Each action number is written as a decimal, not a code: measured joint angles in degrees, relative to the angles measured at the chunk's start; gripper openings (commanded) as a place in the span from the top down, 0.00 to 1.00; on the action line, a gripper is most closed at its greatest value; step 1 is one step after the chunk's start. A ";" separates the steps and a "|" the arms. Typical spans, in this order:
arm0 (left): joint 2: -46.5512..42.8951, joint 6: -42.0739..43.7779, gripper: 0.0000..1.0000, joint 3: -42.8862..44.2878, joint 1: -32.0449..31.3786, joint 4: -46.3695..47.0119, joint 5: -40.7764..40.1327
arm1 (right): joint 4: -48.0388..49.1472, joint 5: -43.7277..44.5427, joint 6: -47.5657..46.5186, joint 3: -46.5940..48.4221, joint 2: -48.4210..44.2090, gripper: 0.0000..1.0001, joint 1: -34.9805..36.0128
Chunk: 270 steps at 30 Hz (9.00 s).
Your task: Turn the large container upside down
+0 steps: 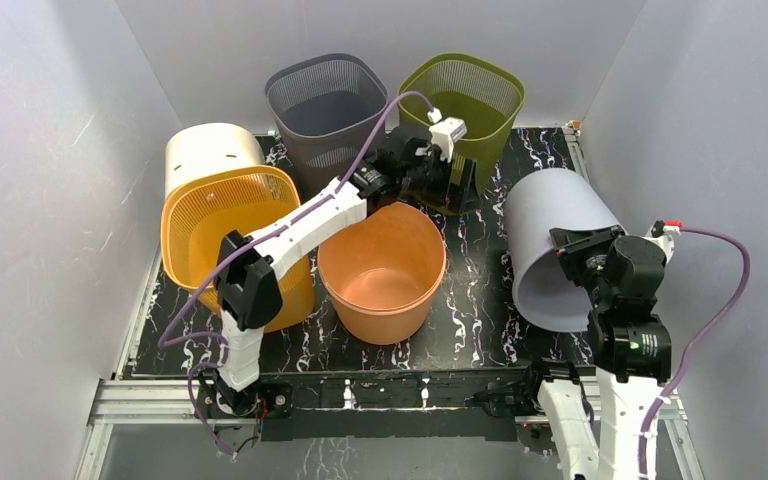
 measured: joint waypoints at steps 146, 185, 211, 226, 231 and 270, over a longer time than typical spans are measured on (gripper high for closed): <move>-10.14 -11.32 0.02 -19.89 22.08 2.67 24.33 | 15.56 -35.21 -24.87 -7.39 18.84 1.00 1.33; -16.68 -29.03 0.02 -17.66 11.15 22.05 32.15 | 10.32 -24.96 -20.11 -21.49 11.08 0.24 0.66; -0.11 -26.71 0.02 1.57 3.80 14.91 32.02 | -9.42 9.11 -20.52 6.64 10.69 0.06 0.76; -24.20 -8.87 0.02 -6.78 6.01 -8.72 6.73 | 10.60 -16.31 -27.28 -2.73 26.21 0.02 0.83; -25.00 -7.23 0.02 -7.43 6.01 -15.63 2.43 | 22.86 -6.05 -28.02 6.67 47.30 0.02 0.33; -21.55 -19.10 0.33 -11.80 -31.74 -45.53 -42.53 | 0.35 -5.49 -32.24 17.75 27.63 0.02 6.05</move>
